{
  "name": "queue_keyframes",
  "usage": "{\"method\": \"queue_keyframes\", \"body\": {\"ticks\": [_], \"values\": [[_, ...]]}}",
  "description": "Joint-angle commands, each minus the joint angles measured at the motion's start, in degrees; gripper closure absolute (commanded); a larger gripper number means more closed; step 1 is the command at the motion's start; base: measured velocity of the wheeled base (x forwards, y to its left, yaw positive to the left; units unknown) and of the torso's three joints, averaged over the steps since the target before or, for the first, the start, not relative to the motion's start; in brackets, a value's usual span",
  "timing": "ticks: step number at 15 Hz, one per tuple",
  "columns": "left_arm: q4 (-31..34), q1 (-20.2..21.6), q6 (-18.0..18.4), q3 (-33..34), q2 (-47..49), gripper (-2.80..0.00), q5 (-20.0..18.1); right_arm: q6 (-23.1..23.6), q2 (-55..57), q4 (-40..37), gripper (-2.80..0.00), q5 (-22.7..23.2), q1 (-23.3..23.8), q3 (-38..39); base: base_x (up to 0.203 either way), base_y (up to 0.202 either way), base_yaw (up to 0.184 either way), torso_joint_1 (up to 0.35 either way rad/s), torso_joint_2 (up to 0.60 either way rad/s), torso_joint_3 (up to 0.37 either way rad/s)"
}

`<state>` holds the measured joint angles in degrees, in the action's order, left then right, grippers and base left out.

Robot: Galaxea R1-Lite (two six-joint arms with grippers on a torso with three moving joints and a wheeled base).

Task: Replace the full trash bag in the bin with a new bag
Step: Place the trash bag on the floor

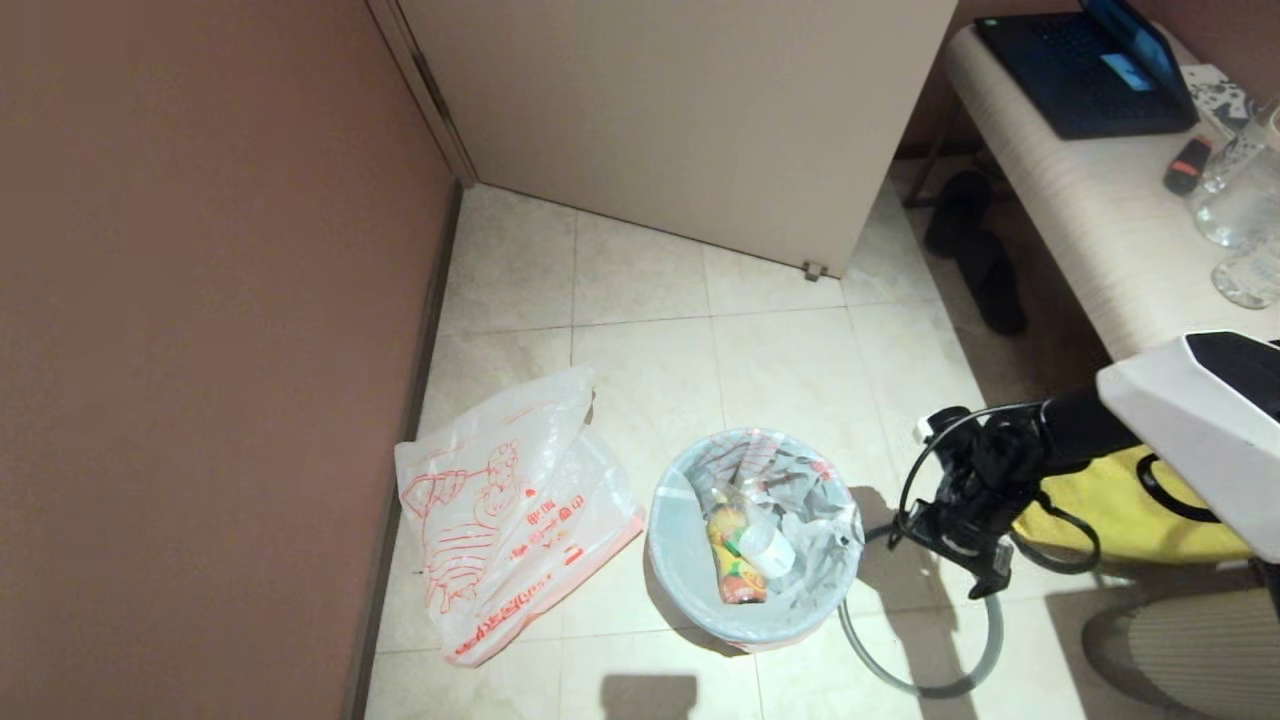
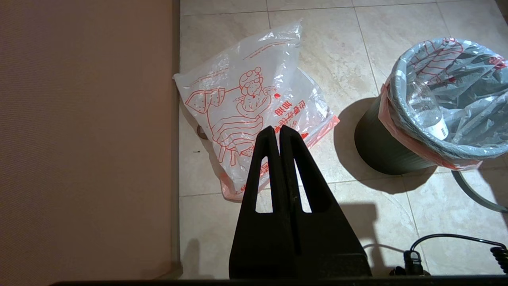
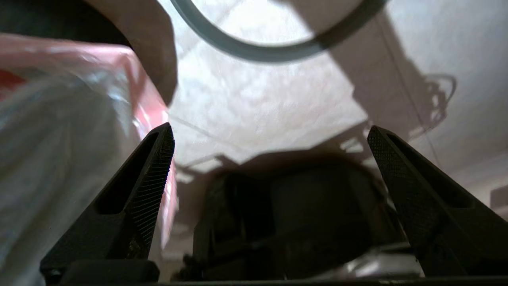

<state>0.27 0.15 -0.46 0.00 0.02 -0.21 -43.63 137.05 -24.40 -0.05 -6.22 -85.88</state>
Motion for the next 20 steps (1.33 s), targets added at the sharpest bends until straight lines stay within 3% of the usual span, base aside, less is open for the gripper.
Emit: {"method": "queue_keyframes", "body": {"ticks": [1, 2, 9, 15, 20], "values": [[0.00, 0.03, -0.03, 0.00, 0.06, 0.00, 0.03, 6.22, -0.08, -3.28, -2.80, 2.02, 2.58, 0.86, 0.000, 0.000, 0.000, 0.000, 0.00, 0.000], [0.00, 0.01, -0.04, 0.00, 0.06, 0.00, 0.00, 7.68, 1.38, -4.09, -2.80, 2.20, 2.72, 0.58, 0.000, 0.000, 0.000, 0.000, 0.00, 0.000], [0.00, 0.03, -0.02, 0.00, 0.06, 0.00, 0.03, 7.92, -0.44, -2.03, -2.80, 1.59, -8.45, 4.40, 0.000, 0.000, 0.000, 0.000, 0.00, 0.000], [0.00, 0.03, 0.01, 0.00, 0.06, 0.00, 0.00, 8.01, 3.96, -2.22, -2.80, 0.13, -9.51, -10.51, 0.000, 0.000, 0.000, 0.000, 0.00, 0.000], [0.00, 0.03, -0.04, 0.00, 0.06, 0.00, 0.01, 7.97, 6.09, -1.93, -2.80, 0.04, -5.91, -23.45, 0.000, 0.000, 0.000, 0.000, 0.00, 0.000]]}}
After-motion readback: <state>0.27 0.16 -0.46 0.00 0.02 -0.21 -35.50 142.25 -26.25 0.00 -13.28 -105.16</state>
